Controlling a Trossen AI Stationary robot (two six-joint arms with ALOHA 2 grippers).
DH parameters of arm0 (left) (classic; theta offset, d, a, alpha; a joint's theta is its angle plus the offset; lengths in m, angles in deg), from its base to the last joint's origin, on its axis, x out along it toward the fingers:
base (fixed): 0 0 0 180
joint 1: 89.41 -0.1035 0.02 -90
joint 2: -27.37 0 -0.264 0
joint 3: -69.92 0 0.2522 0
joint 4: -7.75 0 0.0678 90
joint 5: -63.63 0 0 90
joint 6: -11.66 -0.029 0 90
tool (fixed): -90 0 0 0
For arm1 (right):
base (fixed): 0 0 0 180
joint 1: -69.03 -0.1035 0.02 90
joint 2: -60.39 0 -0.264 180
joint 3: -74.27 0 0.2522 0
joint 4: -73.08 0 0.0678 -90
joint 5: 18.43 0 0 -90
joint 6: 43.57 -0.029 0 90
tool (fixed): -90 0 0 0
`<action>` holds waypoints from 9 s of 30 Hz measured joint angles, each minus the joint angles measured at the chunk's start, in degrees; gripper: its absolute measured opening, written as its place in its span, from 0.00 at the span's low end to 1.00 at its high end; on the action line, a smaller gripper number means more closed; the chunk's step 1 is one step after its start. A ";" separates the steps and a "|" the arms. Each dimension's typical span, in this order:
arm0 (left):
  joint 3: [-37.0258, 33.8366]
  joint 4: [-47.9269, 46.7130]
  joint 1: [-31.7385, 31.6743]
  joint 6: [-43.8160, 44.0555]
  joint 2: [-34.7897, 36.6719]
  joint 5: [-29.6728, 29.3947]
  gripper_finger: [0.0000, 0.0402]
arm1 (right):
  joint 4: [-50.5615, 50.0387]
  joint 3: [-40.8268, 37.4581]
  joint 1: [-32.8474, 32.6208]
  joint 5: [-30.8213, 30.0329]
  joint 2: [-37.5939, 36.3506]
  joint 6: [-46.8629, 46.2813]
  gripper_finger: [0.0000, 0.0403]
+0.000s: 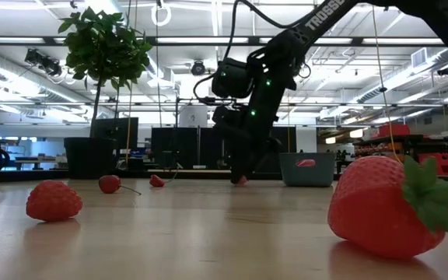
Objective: Pick and placing Produce into tupperware
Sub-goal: Put the peach into the bin, then put the berry into the bin, then put the peach into the bin
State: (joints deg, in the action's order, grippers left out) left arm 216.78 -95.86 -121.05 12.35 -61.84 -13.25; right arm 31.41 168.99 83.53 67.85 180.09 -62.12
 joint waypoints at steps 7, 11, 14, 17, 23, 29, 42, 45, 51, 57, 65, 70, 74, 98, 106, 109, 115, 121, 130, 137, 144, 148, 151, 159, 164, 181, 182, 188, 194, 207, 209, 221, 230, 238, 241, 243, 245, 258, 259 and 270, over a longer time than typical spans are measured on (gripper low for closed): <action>0.00 -0.02 0.00 0.00 0.00 -0.02 0.21 | -11.38 5.92 0.00 -0.20 -0.02 0.56 0.21; 0.00 0.00 0.00 -0.01 0.00 -0.01 0.22 | -24.47 10.93 -0.02 -0.28 -0.11 0.65 0.21; 0.00 -0.02 0.00 0.00 0.00 0.00 0.22 | -33.14 14.25 -0.02 -0.33 -0.13 1.73 0.21; 0.00 -0.02 0.00 0.00 0.00 0.00 0.21 | -40.04 16.23 -0.01 -0.37 -0.13 2.15 0.21; 0.00 0.00 0.00 0.00 0.00 -0.02 0.20 | -44.91 16.90 1.23 -4.18 -0.13 3.58 0.21; 0.00 -0.02 0.00 -0.48 0.00 -0.01 0.22 | -45.21 16.88 2.63 -5.93 -2.12 3.42 0.20; 0.00 0.00 -0.01 -0.48 0.00 -0.02 0.21 | -47.73 16.74 6.01 -1.78 -5.07 0.09 0.25; 0.00 0.00 -0.02 -0.42 0.00 0.00 0.22 | -47.57 15.47 6.02 -0.96 -5.07 -0.42 0.26; 0.00 -0.02 0.00 -0.28 0.00 -0.02 0.22 | -47.49 11.20 6.01 -0.44 -5.05 -1.45 0.26; 0.00 0.00 0.00 -0.31 0.00 -0.01 0.21 | -42.96 8.39 6.41 -0.12 -5.06 -0.77 0.27; 0.00 -0.01 0.00 0.11 0.00 0.00 0.22 | -38.85 7.35 6.93 0.74 -5.05 2.02 0.32; 0.00 -0.02 -0.02 0.15 0.00 0.00 0.22 | -38.83 7.35 6.93 0.74 -5.05 2.14 0.39; 0.00 -0.09 0.00 1.09 0.00 0.00 0.21 | -41.73 7.35 6.93 0.91 -5.20 1.42 0.44; -17.93 -0.10 26.29 32.93 3.28 -8.78 0.16 | -31.80 7.37 -14.00 -2.03 -44.12 -11.65 0.45; -44.43 3.74 37.12 54.15 14.35 -22.72 0.13 | -31.65 7.39 -24.51 -9.72 -49.83 -17.39 0.45; -56.41 14.46 38.73 58.23 20.44 -23.30 0.13 | -31.64 7.39 -26.67 -13.15 -49.55 -16.91 0.45; -81.19 50.01 36.86 58.70 27.39 -24.58 0.13 | -31.69 7.39 -27.39 -15.96 -47.21 -15.91 0.44; -95.44 73.98 32.05 52.37 23.60 -24.54 0.19 | -31.82 7.39 -27.41 -15.85 -44.77 -15.89 0.44; -98.00 77.82 26.95 43.88 11.54 -23.93 0.52 | -31.79 7.39 -27.39 -15.72 -43.21 -16.15 0.44; -97.93 84.36 27.38 40.56 4.87 -23.46 0.71 | -31.77 7.39 -27.39 -15.72 -43.19 -16.20 0.44; -97.78 85.79 26.35 39.81 -0.33 -23.83 0.73 | -31.64 7.39 -27.39 -15.73 -43.19 -16.33 0.44; -97.68 86.42 26.23 39.82 -1.54 -24.49 0.70 | -31.61 7.39 -27.39 -15.74 -43.19 -16.37 0.44; -97.73 86.59 26.23 39.87 -1.62 -25.11 0.66 | -31.62 7.39 -27.39 -15.74 -43.19 -16.37 0.44; -97.82 86.67 26.13 40.64 -1.77 -25.78 0.47 | -31.60 7.39 -27.39 -15.74 -43.19 -16.35 0.44; -97.85 86.58 26.10 40.68 -1.77 -25.81 0.33 | -31.60 7.39 -27.39 -15.76 -43.19 -16.33 0.44; -87.02 86.69 26.23 40.02 2.82 -19.69 0.02 | -31.60 7.42 -27.39 -15.79 -43.21 -16.46 0.44; -84.77 86.91 26.26 38.53 2.84 -19.71 0.02 | -31.61 7.42 -27.39 -15.78 -43.21 -16.98 0.44; -69.98 85.79 26.03 27.84 0.76 -19.58 0.01 | -34.06 7.44 -27.43 -10.55 -43.81 -24.04 0.44; -56.27 83.79 24.70 24.12 -6.82 -15.60 0.01 | -37.42 7.46 -29.59 1.30 -45.63 -34.03 0.44; -31.58 70.75 20.68 18.04 -34.14 -11.47 0.02 | -42.99 7.46 -39.86 -10.11 -47.32 -39.81 0.44; -30.06 69.57 19.80 18.05 -37.11 -11.37 0.02 | -43.07 7.46 -40.06 -11.07 -47.32 -39.91 0.44; -29.30 70.44 17.95 14.87 -41.03 -9.73 0.13 | -43.25 7.46 -40.59 -11.32 -47.28 -36.63 0.44; -28.74 70.44 17.99 14.08 -40.81 -9.74 0.23 | -43.25 7.46 -40.59 -11.30 -47.28 -36.44 0.44; -28.74 69.91 17.92 16.08 -40.76 -9.60 0.35 | -43.23 7.37 -40.59 -11.28 -47.28 -36.41 0.44; -28.85 68.45 17.92 17.88 -39.30 -7.99 0.38 | -43.25 7.37 -40.59 -11.26 -47.28 -36.35 0.44; -28.83 65.94 17.76 18.16 -37.31 -5.79 0.40 | -43.26 7.37 -40.59 -11.24 -47.28 -36.28 0.44; -28.76 62.98 17.62 18.16 -34.86 -3.27 0.40 | -43.23 7.37 -40.59 -11.27 -47.28 -36.08 0.44; -28.74 20.71 22.96 12.40 -20.14 3.73 0.29 | -43.25 7.37 -40.57 -11.39 -47.28 -34.84 0.44; -28.76 17.30 24.22 11.90 -19.88 3.27 0.29 | -43.25 7.37 -40.57 -11.41 -47.28 -34.84 0.44; -38.65 9.29 38.92 14.05 -19.91 -2.05 0.43 | -43.23 7.37 -40.58 -11.44 -47.25 -34.82 0.44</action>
State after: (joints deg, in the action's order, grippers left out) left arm 178.13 -86.57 -82.12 26.39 -81.75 -15.30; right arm -11.82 176.37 42.95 56.41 132.83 -96.94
